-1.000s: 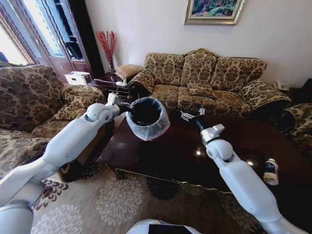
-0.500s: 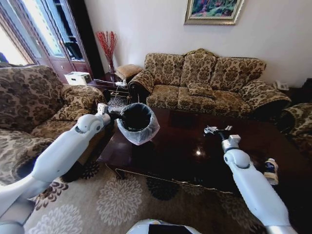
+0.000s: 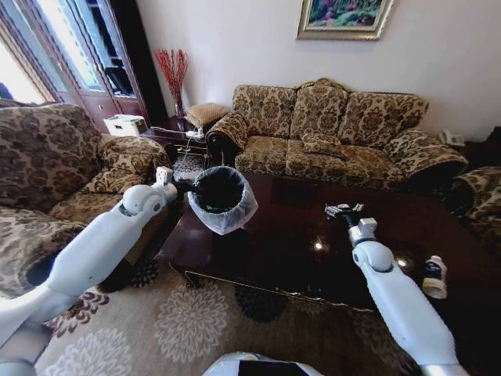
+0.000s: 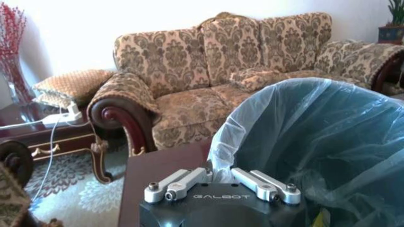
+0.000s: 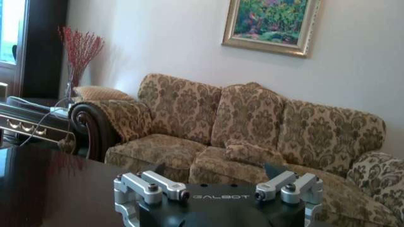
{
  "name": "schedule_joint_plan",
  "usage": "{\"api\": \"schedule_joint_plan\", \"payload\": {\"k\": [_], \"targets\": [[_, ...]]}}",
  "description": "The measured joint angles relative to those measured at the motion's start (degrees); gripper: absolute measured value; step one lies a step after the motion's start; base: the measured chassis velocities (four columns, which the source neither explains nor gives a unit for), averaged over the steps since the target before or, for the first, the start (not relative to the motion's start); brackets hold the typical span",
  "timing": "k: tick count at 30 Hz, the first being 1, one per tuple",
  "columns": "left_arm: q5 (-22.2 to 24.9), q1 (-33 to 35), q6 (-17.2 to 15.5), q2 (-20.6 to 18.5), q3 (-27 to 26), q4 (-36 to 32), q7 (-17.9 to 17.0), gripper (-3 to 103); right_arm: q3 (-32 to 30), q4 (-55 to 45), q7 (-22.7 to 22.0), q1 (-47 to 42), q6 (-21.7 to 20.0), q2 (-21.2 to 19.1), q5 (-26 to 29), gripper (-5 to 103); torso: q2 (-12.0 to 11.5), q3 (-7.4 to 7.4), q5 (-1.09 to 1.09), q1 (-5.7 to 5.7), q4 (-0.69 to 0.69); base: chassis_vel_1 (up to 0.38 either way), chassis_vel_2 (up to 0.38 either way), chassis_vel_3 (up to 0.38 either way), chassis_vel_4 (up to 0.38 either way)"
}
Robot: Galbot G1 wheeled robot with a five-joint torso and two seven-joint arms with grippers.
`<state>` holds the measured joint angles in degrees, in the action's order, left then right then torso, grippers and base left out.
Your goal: Move to the front of the table and place the trash on the table into the trash bin.
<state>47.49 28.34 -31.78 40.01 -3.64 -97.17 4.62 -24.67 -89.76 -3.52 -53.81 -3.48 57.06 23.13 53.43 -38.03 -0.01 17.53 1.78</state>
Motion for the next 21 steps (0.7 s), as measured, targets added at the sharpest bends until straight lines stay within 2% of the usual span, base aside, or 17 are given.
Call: {"api": "schedule_joint_plan", "payload": {"k": [7,11,14,21], "targets": [[0.07,0.75,-0.09,-0.22,0.13,-1.41,0.09,2,0.95,0.14,0.48,0.15,0.02,0.47,0.05,100,0.00,-0.01,0.03,0.00,-0.01,-0.187,-0.202,0.223,0.202],[0.14,0.81,-0.15,-0.27,0.18,-1.64,0.13,2,1.78,0.17,0.52,0.18,0.26,1.04,0.19,100,0.00,0.00,-0.02,0.00,-0.03,-0.288,-0.279,0.258,0.257],[0.24,0.88,-0.18,-0.41,0.18,-1.81,0.17,2,2.23,0.46,0.47,0.40,0.08,1.38,0.52,100,0.00,-0.01,0.07,0.00,-0.05,-0.213,-0.233,0.223,0.216],[0.45,1.37,-0.20,-0.90,-0.18,-2.36,0.40,2,3.18,1.53,0.67,1.45,-0.96,2.02,1.71,100,-0.01,0.00,0.03,0.00,-0.06,-0.082,-0.081,0.056,0.056]]}}
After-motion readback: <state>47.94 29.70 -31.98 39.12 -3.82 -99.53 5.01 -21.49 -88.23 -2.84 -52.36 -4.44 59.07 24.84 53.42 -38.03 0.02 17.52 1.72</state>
